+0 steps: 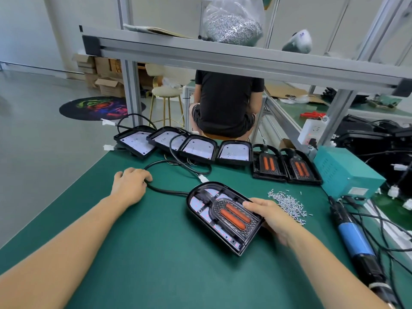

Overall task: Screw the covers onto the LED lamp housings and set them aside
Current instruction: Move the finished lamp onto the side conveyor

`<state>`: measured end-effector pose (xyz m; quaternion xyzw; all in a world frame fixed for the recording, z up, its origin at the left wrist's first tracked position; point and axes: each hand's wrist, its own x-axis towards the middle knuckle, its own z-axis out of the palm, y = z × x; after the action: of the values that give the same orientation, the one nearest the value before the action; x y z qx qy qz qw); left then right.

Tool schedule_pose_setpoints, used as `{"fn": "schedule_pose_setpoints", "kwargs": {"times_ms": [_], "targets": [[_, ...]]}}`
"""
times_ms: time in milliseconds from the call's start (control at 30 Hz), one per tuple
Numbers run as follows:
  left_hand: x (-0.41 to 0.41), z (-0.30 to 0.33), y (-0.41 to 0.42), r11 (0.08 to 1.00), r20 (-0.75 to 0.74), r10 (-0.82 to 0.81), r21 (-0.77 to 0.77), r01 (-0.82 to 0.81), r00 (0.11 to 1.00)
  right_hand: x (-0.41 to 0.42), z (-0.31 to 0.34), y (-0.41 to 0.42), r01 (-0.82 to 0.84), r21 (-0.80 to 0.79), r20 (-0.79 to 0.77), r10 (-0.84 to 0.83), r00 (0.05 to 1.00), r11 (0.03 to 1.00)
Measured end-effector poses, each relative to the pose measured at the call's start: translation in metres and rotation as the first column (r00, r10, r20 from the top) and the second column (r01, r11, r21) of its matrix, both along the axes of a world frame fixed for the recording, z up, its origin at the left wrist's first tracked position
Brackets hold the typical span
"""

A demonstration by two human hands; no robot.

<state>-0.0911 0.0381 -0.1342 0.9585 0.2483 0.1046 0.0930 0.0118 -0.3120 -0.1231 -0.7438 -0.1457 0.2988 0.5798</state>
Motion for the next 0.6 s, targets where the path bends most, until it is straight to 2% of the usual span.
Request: {"fn": "schedule_pose_setpoints", "kwargs": {"times_ms": [100,200,267,333,433,500,600], "targets": [[-0.005,0.003,0.010,0.988,-0.100,-0.115,0.091,0.124,0.988,-0.001,-0.002,-0.001,0.025,0.060,-0.032,-0.023,0.999,0.998],[-0.018,0.008,0.014,0.967,-0.183,-0.249,0.013,0.255,0.951,-0.004,-0.003,-0.001,0.041,0.096,-0.047,-0.036,0.998,0.995],[-0.031,0.010,0.008,0.946,-0.110,-0.322,0.008,0.325,0.940,-0.005,-0.004,-0.003,0.051,0.118,-0.056,-0.044,0.997,0.992],[-0.046,0.013,-0.004,0.933,0.045,-0.357,-0.025,0.358,0.933,-0.007,-0.005,-0.003,0.074,0.158,-0.082,-0.061,0.995,0.985],[-0.069,0.011,-0.024,0.912,0.238,-0.328,-0.173,0.372,0.914,-0.010,-0.008,-0.004,0.106,0.222,-0.114,-0.083,0.990,0.969],[-0.079,0.009,-0.032,0.894,0.243,-0.295,-0.270,0.357,0.924,-0.012,-0.008,-0.004,0.129,0.271,-0.145,-0.092,0.985,0.954],[-0.081,0.004,-0.028,0.935,0.264,-0.266,-0.162,0.314,0.927,-0.018,-0.012,-0.009,0.137,0.320,-0.169,-0.086,0.982,0.938]]}}
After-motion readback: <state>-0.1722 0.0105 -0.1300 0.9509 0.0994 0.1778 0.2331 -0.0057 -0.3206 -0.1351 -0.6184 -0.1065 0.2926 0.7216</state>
